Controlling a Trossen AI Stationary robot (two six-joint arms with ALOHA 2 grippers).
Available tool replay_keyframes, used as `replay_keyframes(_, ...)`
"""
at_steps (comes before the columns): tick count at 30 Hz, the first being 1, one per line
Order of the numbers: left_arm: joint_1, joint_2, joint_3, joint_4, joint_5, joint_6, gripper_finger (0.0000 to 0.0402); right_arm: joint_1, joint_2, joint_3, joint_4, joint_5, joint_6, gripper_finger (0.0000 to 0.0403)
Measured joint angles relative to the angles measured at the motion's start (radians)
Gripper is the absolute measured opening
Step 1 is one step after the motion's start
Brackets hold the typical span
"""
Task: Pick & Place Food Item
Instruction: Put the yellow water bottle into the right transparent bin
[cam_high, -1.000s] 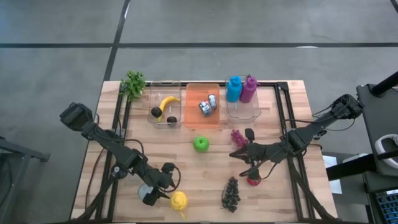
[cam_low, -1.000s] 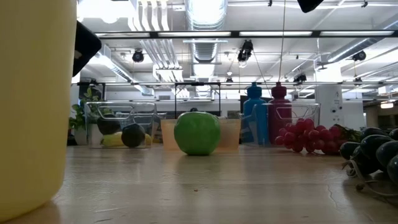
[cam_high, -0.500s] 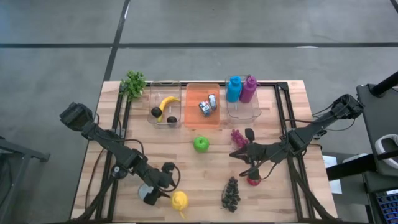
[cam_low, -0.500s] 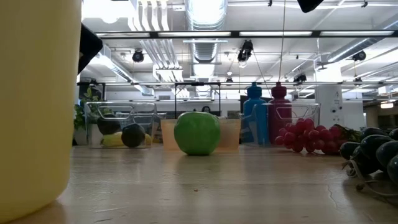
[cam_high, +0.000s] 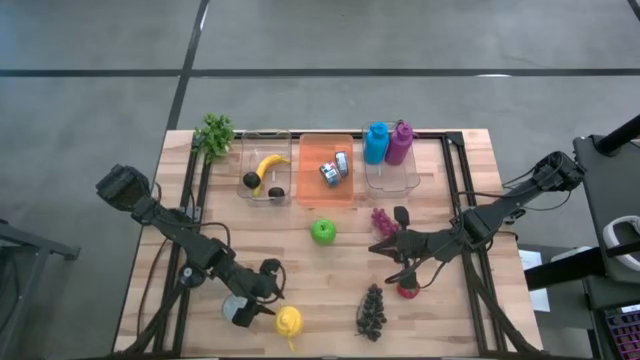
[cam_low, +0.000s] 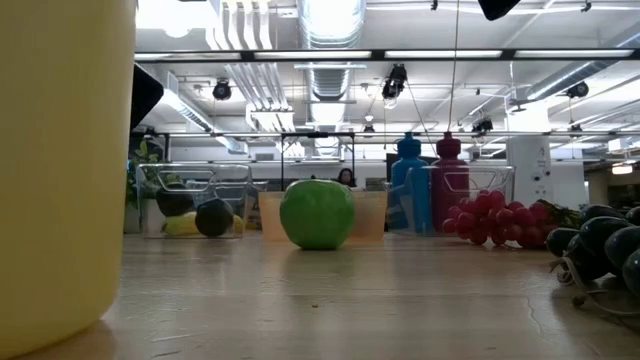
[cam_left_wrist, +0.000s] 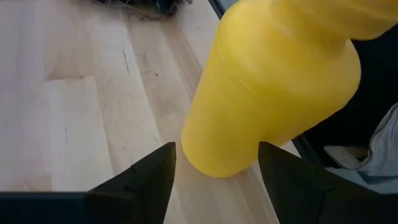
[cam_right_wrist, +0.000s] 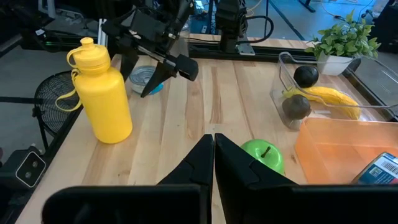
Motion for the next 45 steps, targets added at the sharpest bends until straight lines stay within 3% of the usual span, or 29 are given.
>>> replay_keyframes(5, 0.0, 0.021, -0.002, 0.024, 0.0, 0.0, 0.0231, 0.0, 0.0, 0.0, 0.0, 0.0, 0.0, 0.0008)
replay_keyframes(19, 0.0, 0.267, 0.128, 0.06, 0.023, 0.045, 0.023, 0.0, 0.0, 0.0, 0.0, 0.0, 0.0, 0.0008)
replay_keyframes(29, 0.001, 0.294, 0.191, 0.06, -0.012, 0.088, 0.0234, 0.001, 0.0, 0.0, 0.001, 0.0, 0.0, 0.0008)
replay_keyframes(45, 0.024, 0.294, 0.193, 0.092, -0.086, 0.173, 0.0236, 0.001, 0.0, 0.0, 0.001, 0.0, 0.0, 0.0008)
